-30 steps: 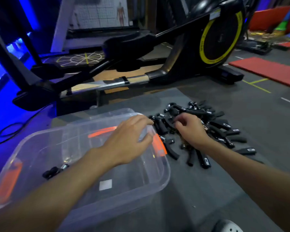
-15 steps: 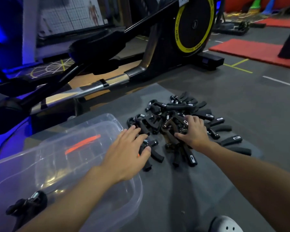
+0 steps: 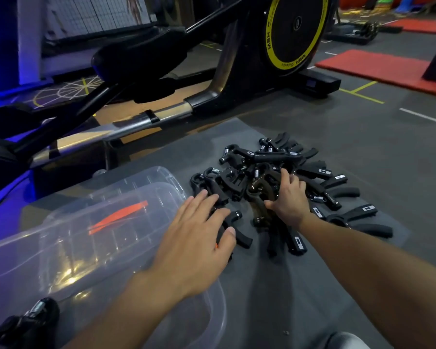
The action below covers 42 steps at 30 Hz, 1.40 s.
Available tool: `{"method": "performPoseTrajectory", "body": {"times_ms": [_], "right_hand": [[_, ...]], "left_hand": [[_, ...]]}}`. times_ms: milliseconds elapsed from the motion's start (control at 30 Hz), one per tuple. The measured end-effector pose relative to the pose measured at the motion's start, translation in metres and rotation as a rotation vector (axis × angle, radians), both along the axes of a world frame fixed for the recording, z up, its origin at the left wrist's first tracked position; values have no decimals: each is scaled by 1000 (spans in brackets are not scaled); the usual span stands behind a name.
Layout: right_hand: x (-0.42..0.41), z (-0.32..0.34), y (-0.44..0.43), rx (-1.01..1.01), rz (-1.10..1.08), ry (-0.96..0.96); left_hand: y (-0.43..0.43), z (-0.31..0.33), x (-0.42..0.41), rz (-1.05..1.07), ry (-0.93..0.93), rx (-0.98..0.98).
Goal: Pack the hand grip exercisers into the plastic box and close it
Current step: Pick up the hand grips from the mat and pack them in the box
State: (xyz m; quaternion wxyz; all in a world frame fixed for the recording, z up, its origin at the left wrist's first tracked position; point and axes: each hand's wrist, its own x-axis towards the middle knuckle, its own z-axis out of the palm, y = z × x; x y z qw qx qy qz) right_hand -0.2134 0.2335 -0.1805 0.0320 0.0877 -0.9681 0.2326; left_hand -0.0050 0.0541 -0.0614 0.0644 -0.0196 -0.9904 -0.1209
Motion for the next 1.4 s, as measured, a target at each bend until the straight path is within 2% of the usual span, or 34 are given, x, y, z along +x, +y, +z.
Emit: {"method": "performPoseTrajectory", "body": {"times_ms": [100,233,500,567,700,867,1000,1133,1300,1400], "right_hand": [[2,3,-8,-53,-122,-35],[5,8,-11,-269,-283,-37],[23,30,-10,-539,-299,80],[28,44,-12,-581,-298,93],[52,89,-19,-715,-207,144],[113,158,-35,-944,-65,186],[158,197,-57,-1172,51,61],[191,217,-82,-1314,176,-91],[230,239,-120,-1319,310,-253],[243,242,-141,-1196,393,-377]], "left_hand": [[0,1,0,-7,5,12],[-1,0,1,-20,11,25],[-2,1,2,-49,15,67],[-5,2,-1,-66,14,153],[-19,23,-11,-10,94,468],[-43,74,-7,22,215,545],[-65,103,14,38,269,613],[-90,127,42,17,367,759],[-120,146,75,12,471,779],[-144,152,93,79,548,730]]}}
